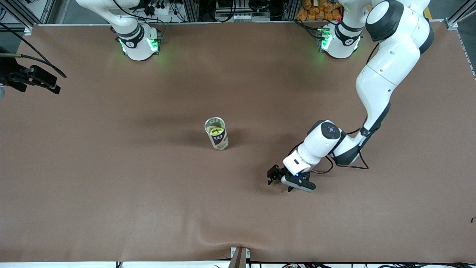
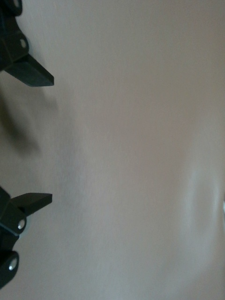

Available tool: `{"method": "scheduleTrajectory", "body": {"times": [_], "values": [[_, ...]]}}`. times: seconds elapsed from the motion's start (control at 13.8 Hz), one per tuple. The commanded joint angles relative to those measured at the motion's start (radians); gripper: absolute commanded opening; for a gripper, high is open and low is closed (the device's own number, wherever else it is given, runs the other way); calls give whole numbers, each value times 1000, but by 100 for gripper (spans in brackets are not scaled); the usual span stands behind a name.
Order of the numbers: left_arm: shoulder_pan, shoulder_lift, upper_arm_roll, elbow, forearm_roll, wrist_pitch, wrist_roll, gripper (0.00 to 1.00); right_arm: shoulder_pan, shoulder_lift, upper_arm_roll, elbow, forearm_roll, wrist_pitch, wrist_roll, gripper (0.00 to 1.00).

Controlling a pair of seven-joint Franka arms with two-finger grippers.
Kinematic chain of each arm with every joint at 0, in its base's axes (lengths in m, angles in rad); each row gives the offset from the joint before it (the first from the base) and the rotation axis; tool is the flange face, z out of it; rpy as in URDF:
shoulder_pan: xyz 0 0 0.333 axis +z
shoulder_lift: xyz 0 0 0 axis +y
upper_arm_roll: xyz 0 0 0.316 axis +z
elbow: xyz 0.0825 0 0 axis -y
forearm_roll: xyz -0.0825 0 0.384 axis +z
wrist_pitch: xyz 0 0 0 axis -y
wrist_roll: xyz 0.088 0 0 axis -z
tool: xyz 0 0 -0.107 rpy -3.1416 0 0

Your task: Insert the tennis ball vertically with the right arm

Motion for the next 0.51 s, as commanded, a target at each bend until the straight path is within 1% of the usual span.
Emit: {"method": "scheduleTrajectory", "body": {"times": [0.0, 0.22, 0.44], "values": [[-13, -80, -5, 66, -29, -288, -14, 100, 3, -6, -4, 1, 8, 2, -6, 100], [16, -161, -20, 66, -35, -445, -9, 100, 3, -4, -6, 1, 11, 5, -8, 100], [79, -223, -79, 67, -75, -625, -6, 100, 2, -6, -6, 0, 11, 4, -8, 100]]}}
